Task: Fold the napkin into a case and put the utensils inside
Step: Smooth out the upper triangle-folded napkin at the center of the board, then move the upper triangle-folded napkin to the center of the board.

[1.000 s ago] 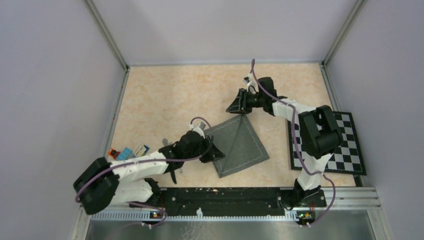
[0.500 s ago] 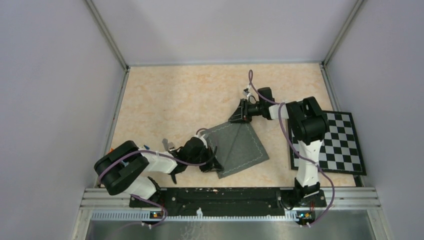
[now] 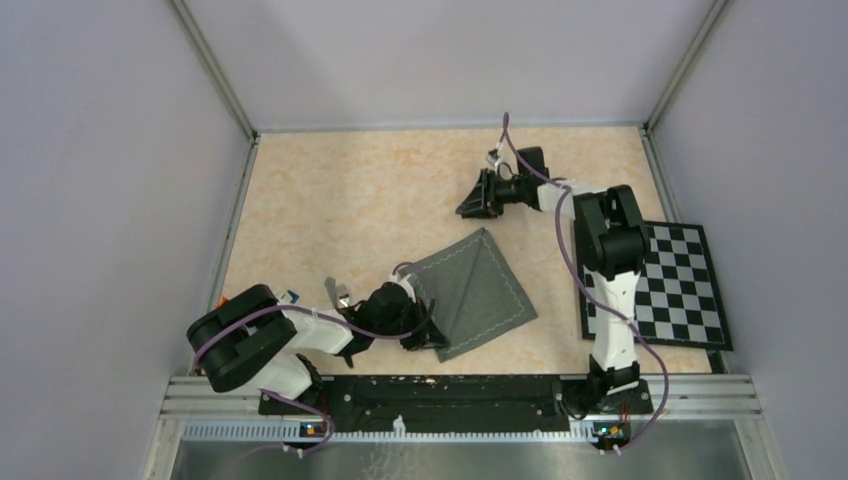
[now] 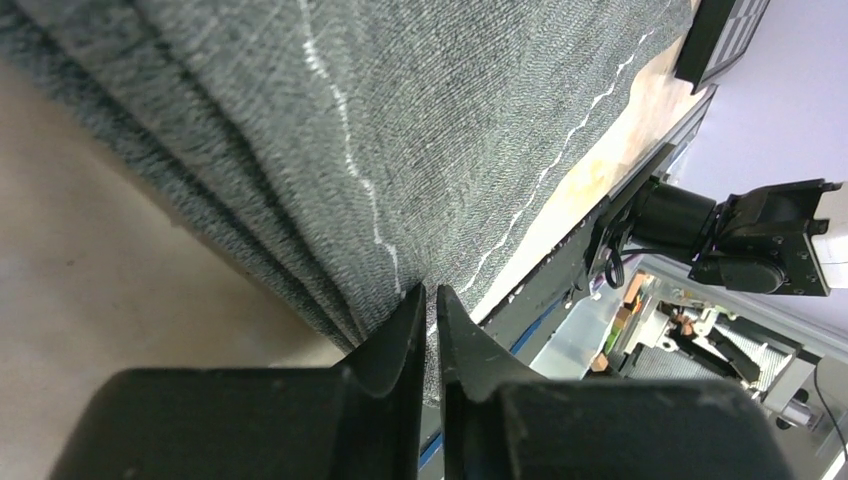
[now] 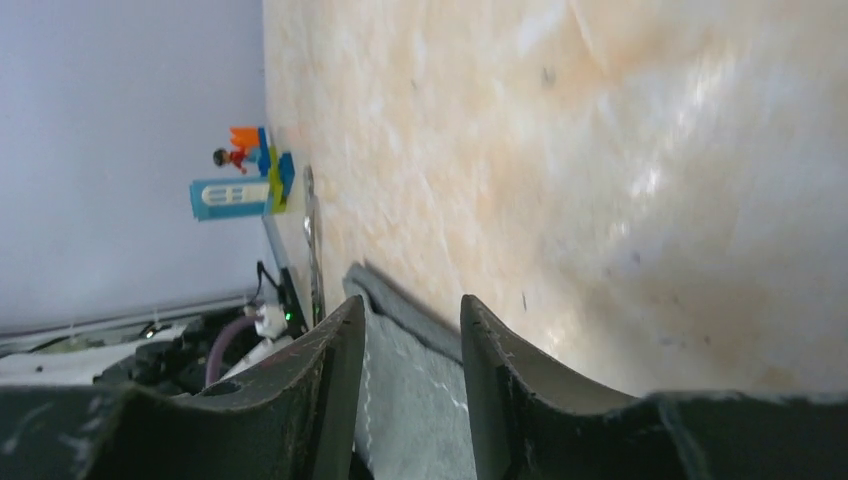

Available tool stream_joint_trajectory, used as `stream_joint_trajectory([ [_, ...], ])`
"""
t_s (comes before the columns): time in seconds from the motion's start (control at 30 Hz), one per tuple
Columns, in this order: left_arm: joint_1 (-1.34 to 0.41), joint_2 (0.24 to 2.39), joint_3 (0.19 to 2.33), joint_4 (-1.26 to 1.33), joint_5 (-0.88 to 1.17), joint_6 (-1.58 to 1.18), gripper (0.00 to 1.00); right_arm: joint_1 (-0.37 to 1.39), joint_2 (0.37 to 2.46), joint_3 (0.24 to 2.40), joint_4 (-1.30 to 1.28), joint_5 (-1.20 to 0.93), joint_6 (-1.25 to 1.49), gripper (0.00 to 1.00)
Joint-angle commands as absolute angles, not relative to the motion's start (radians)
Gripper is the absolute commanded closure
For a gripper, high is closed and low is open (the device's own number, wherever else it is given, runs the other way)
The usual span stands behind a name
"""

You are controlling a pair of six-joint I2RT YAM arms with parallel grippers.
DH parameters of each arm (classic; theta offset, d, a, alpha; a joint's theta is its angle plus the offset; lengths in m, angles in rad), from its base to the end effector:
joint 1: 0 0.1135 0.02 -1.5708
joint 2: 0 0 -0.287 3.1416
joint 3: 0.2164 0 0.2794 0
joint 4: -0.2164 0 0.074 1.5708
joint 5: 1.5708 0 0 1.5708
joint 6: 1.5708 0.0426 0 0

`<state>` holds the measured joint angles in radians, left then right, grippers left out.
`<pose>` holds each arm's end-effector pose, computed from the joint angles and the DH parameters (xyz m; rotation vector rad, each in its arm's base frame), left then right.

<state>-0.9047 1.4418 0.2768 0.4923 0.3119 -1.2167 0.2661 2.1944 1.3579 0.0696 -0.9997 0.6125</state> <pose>0.1352 -0.1932 0.0997 -0.2134 2.6494 -1.3180 0.4584 0.1621 0.1168 -0.1327 2.4150 1.5904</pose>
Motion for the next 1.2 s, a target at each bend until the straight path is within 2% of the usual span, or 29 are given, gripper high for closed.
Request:
stream_joint_trajectory([
  [0.0,-0.926,1.409,0.322,0.356,0.304,-1.176,0.83,0.256,2.088,1.499,-0.139,-0.909,0.501,0.6],
  [0.17,-0.918,1.305,0.451,0.227,0.289,-1.114,0.59,0.265,1.835,1.235,-0.112,-0.812,0.484,0.55],
  [0.33,-0.806,1.23,0.537,0.13,0.295,-1.038,0.44,0.284,1.585,0.89,-0.099,-0.705,0.484,0.56],
  [0.47,-0.674,1.269,0.575,0.124,0.383,-0.978,0.45,0.291,1.456,0.727,-0.142,-0.652,0.474,0.61],
  [0.6,-0.627,1.363,0.61,0.131,0.385,-0.938,0.48,0.318,1.414,0.644,-0.154,-0.583,0.47,0.65],
  [0.77,-0.58,1.454,0.618,0.145,0.32,-0.904,0.52,0.332,1.535,0.683,-0.175,-0.475,0.431,0.7],
  [0.97,-0.523,1.538,0.657,0.145,0.348,-0.84,0.54,0.335,1.726,0.715,-0.015,-0.496,0.501,0.75],
  [1.1,-0.497,1.474,0.704,0.083,0.346,-0.792,0.5,0.346,1.782,0.779,0.061,-0.458,0.536,0.75],
  [1.17,-0.482,1.427,0.741,0.016,0.336,-0.755,0.45,0.347,1.807,0.846,0.039,-0.461,0.522,0.74],
])
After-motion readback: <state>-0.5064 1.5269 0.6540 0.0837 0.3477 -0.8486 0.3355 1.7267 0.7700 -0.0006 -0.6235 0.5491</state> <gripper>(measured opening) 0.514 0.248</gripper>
